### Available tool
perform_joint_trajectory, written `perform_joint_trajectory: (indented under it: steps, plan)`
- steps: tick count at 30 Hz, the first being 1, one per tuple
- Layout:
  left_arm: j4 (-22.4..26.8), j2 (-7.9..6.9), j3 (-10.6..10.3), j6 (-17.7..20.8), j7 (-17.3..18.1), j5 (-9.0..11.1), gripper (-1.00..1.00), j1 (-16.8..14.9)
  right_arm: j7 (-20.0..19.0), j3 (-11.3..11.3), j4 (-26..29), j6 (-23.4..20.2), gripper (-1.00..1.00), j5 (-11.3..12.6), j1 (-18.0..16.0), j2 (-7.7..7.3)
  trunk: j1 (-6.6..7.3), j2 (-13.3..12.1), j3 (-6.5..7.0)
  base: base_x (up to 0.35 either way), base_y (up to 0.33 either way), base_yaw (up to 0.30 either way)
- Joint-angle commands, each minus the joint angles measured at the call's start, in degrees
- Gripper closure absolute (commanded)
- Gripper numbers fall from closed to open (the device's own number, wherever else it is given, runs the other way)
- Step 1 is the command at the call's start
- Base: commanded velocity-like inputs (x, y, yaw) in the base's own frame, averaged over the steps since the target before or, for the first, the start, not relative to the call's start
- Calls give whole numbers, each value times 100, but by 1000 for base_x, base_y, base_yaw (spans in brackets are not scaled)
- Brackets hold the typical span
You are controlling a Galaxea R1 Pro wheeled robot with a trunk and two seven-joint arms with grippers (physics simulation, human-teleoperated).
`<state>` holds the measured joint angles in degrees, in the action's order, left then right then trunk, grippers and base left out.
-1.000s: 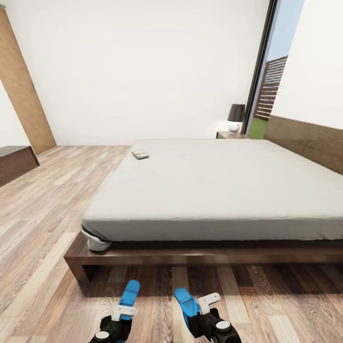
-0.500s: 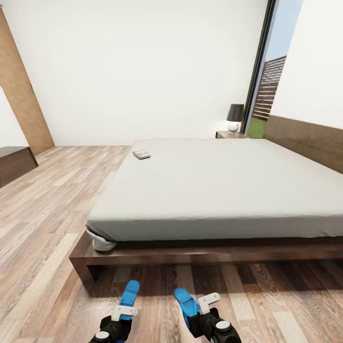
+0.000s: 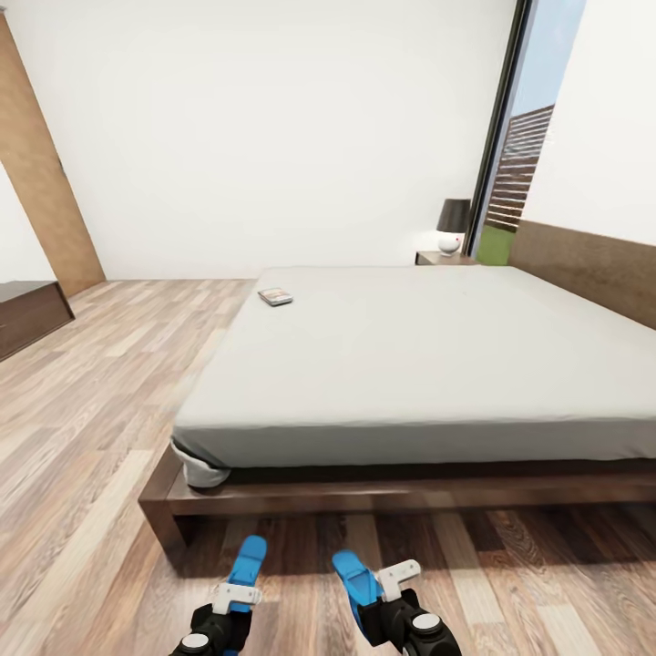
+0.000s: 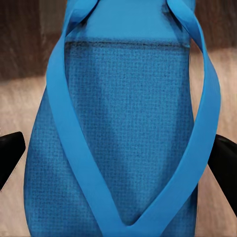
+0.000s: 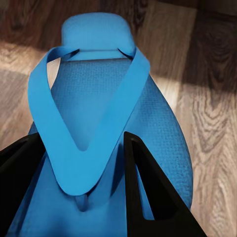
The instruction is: In the bedroom, move the book from the bed onto either nightstand, and place the two sandals side by side next to the bed.
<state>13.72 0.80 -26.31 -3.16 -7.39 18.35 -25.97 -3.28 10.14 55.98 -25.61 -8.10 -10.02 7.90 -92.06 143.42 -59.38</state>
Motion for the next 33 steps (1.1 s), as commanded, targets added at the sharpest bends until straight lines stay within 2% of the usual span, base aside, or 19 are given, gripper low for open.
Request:
perform_joint_trajectory:
  steps: [1, 30, 33]
  plan:
    - [-3, -1, -50, -24, -40, 53, 100, -4, -32, -4, 10, -32, 100, -60, -2, 1, 0, 2, -5, 87, 26, 0]
    - [12, -1, -50, -27, -52, 53, 100, -4, -32, -3, 10, -28, 100, -60, 0, 1, 0, 2, -5, 30, 21, 0]
    - [10, -1, -50, -27, -52, 54, 100, -4, -32, -3, 10, -25, 100, -64, 0, 1, -8, 6, -72, 0, 0, 0]
